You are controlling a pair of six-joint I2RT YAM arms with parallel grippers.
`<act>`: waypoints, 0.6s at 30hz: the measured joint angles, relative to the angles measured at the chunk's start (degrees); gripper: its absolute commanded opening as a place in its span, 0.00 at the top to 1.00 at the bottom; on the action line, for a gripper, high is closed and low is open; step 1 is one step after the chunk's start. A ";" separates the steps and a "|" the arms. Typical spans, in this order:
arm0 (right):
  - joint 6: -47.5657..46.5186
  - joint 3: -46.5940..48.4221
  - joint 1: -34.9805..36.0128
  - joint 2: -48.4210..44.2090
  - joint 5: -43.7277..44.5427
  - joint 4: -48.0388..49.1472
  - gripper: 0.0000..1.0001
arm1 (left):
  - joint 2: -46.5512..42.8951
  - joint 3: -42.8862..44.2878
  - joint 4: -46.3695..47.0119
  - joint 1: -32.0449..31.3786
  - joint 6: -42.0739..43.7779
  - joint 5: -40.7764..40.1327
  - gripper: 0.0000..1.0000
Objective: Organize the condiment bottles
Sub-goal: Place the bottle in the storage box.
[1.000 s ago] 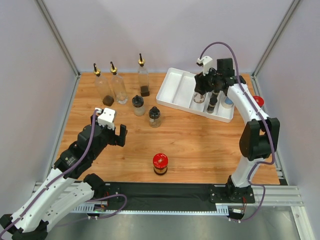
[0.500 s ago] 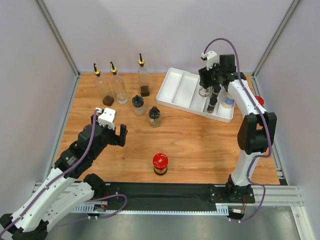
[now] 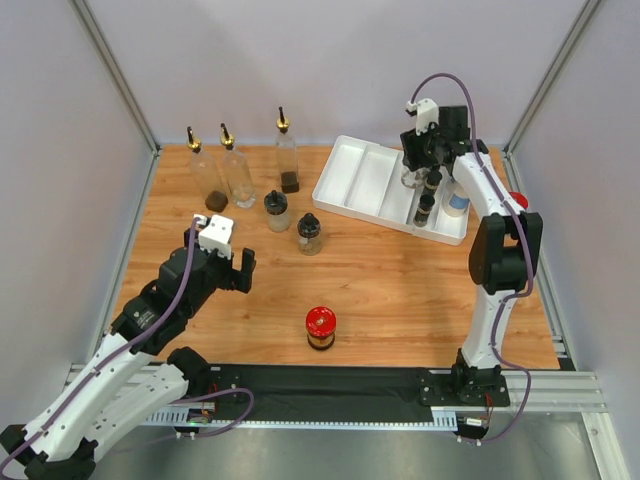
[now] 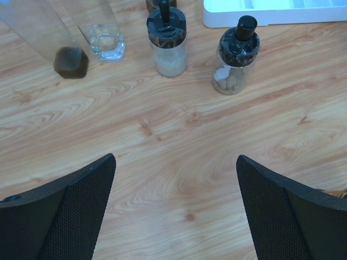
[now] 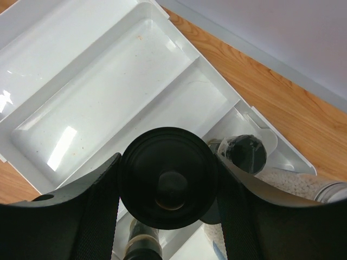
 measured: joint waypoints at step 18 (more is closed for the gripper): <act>3.54 10.75 -0.09 11.54 2.27 2.89 0.88 | 1.31 0.00 -0.02 0.00 0.04 0.00 0.00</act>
